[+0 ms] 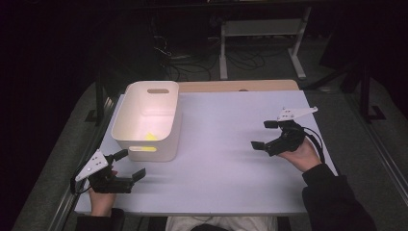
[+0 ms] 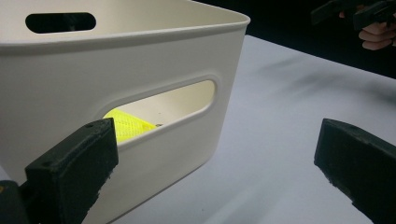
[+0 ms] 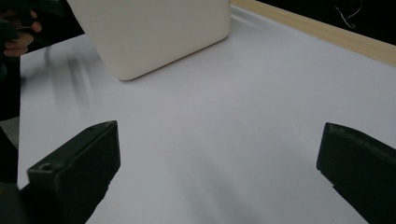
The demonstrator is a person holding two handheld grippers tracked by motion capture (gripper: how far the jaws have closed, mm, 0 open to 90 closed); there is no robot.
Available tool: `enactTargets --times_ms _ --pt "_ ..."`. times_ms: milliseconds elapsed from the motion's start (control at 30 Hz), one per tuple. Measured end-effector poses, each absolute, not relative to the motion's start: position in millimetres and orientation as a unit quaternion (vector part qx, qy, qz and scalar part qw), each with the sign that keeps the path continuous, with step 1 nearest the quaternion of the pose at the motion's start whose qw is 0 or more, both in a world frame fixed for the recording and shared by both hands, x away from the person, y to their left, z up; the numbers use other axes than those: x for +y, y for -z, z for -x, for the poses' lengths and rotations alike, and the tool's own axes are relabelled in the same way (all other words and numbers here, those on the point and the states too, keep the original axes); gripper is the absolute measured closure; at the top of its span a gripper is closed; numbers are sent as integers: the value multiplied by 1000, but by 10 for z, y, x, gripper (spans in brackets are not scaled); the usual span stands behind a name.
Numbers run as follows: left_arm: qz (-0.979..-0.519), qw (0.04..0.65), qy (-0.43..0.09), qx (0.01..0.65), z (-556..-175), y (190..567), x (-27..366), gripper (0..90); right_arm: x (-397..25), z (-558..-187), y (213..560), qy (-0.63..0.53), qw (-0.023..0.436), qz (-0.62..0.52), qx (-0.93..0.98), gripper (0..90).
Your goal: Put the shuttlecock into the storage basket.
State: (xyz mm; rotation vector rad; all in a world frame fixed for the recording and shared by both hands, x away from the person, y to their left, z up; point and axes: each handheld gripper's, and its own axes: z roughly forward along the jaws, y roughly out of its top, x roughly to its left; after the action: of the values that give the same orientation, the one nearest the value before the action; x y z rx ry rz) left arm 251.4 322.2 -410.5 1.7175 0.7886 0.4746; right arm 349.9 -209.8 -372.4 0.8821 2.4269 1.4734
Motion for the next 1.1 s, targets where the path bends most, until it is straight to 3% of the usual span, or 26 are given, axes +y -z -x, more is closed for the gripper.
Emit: enactTargets --times_ms 1100 --pt "-729 561 -202 336 -2511 4106 3220 0 -2643 -3179 4017 -506 114 -336 786 0"
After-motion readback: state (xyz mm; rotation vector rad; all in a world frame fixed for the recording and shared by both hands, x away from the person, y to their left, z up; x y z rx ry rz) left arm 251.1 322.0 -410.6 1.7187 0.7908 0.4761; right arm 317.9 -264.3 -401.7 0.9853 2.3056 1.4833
